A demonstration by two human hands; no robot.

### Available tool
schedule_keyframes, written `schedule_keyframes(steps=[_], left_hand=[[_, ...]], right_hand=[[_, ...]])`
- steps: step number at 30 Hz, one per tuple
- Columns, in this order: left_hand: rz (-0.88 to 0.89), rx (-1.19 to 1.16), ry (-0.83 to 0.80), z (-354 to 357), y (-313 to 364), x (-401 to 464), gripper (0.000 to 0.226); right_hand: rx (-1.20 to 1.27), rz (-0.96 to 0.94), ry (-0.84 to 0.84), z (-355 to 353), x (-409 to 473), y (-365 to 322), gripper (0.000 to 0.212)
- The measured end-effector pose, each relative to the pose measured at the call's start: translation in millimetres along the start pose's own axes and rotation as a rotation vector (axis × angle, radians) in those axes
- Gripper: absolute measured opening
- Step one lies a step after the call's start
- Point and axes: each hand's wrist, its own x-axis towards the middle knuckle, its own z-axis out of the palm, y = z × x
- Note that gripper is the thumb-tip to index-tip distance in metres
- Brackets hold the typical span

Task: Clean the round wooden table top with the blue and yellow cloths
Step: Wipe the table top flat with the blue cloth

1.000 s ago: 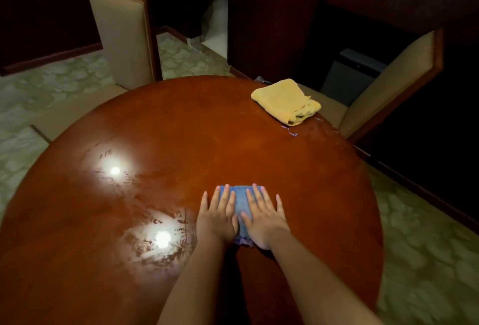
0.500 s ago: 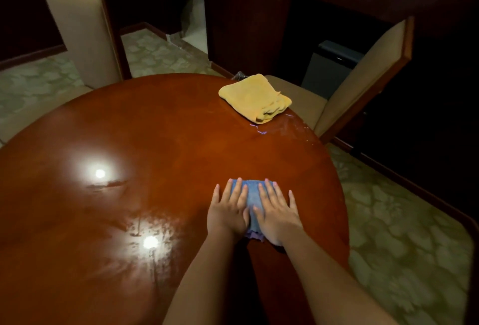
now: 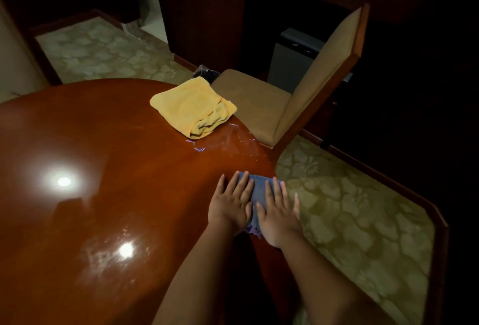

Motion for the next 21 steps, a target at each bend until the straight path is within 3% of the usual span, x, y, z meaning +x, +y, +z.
schedule_keyframes(steps=[2,5,9,14,21], left_hand=[[-0.018,-0.004,0.0,-5.2,0.1,17.1,0.058],[-0.073,-0.029,-0.004,-8.8,-1.3,36.8,0.058],[-0.076,-0.042,0.039,-17.1,-5.6,50.6,0.061],[-0.101,-0.081,0.128,-39.5,-13.8,60.2,0.055],[-0.294,-0.182,0.1,-50.1,-15.7,64.5,0.05]], right_hand=[[0.022,-0.022,0.034,-4.1,19.5,5.7,0.081],[0.011,-0.08,0.032,-14.0,47.9,12.6,0.065],[0.008,-0.176,0.082,-23.7,66.7,15.9,0.085],[0.224,-0.057,0.363,-23.1,66.6,5.2,0.046],[0.213,0.05,0.227,-36.0,82.1,1.5,0.057]])
